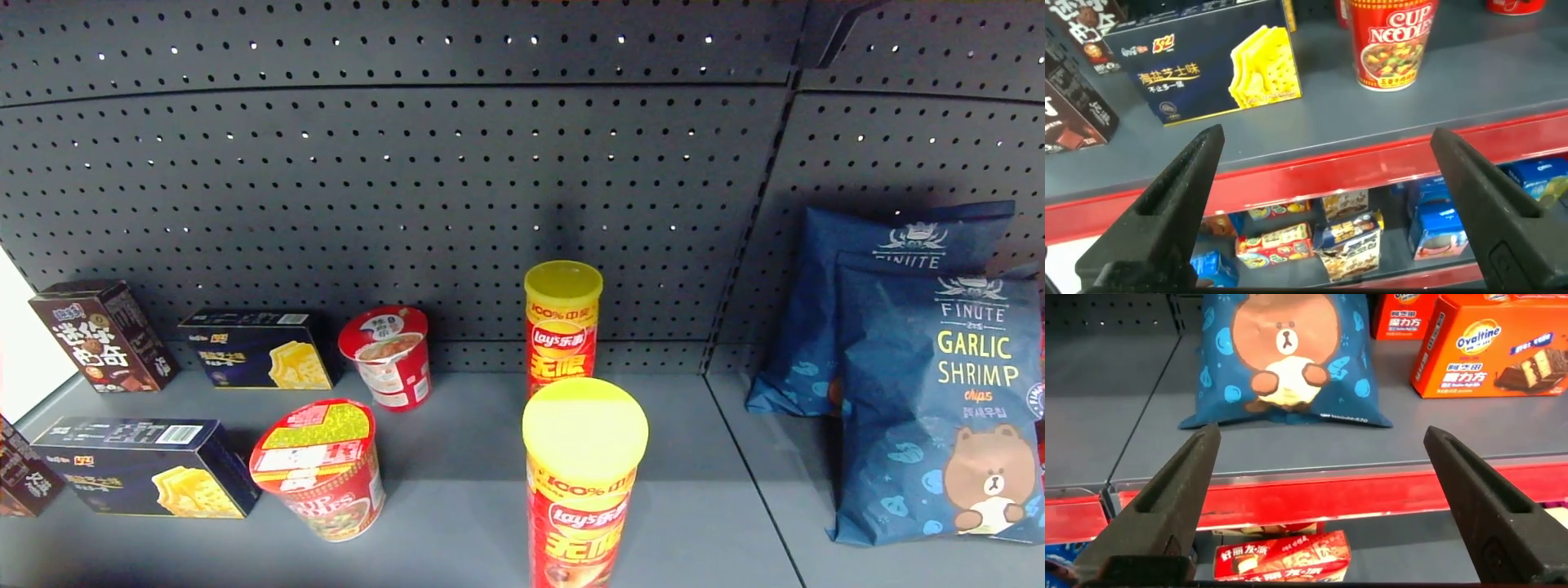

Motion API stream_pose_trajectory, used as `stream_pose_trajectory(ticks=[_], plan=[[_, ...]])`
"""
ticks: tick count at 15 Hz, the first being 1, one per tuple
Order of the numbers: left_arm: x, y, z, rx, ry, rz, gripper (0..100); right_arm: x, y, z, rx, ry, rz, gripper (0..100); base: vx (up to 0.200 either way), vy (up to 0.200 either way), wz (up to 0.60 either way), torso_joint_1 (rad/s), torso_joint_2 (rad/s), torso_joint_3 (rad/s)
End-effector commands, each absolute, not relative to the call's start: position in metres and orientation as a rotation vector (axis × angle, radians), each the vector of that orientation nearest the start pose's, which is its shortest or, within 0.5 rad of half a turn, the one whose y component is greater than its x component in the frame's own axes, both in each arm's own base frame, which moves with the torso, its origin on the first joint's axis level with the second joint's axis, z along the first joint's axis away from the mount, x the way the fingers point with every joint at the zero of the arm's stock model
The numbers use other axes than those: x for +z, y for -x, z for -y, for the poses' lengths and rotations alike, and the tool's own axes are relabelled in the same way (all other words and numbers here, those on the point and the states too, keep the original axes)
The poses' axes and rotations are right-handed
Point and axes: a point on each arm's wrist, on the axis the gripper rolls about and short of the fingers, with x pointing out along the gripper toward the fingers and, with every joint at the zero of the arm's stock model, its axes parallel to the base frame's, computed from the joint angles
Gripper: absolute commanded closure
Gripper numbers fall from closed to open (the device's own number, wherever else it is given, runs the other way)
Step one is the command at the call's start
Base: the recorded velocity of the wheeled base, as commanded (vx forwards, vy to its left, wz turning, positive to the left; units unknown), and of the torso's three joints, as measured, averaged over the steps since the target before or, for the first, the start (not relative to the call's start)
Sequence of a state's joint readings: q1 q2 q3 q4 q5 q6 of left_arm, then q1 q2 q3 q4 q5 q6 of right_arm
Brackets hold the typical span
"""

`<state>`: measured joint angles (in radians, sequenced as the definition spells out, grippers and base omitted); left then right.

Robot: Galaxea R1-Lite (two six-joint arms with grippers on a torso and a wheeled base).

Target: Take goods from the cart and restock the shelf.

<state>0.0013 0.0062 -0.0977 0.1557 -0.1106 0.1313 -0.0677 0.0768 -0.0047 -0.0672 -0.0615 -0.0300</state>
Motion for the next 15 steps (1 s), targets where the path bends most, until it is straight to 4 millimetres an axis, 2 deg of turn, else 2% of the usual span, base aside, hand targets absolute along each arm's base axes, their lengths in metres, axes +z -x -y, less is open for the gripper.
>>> stream_pose_trajectory(ticks=[1, 8, 10, 15], plan=[[0.0861, 0.0306, 0.0025, -0.113, -0.125, -0.060, 0, 0.0854, 0.0166, 0.0003, -0.130, 0.031, -0.010, 0, 0.000, 0.000, 0.00, 0.000, 0.00, 0.000], [0.0849, 0.0295, 0.0025, -0.110, -0.125, -0.054, 0, 0.0853, 0.0167, 0.0003, -0.132, 0.031, -0.011, 0, 0.000, 0.000, 0.00, 0.000, 0.00, 0.000], [0.0845, 0.0294, 0.0025, -0.111, -0.131, -0.055, 0, 0.0853, 0.0167, 0.0003, -0.132, 0.031, -0.011, 0, -0.200, 0.000, 0.00, 0.002, 0.00, 0.002], [0.0845, 0.0294, 0.0024, -0.111, -0.124, -0.056, 0, 0.0853, 0.0167, 0.0003, -0.132, 0.031, -0.011, 0, 0.000, 0.000, 0.00, 0.000, 0.00, 0.000]])
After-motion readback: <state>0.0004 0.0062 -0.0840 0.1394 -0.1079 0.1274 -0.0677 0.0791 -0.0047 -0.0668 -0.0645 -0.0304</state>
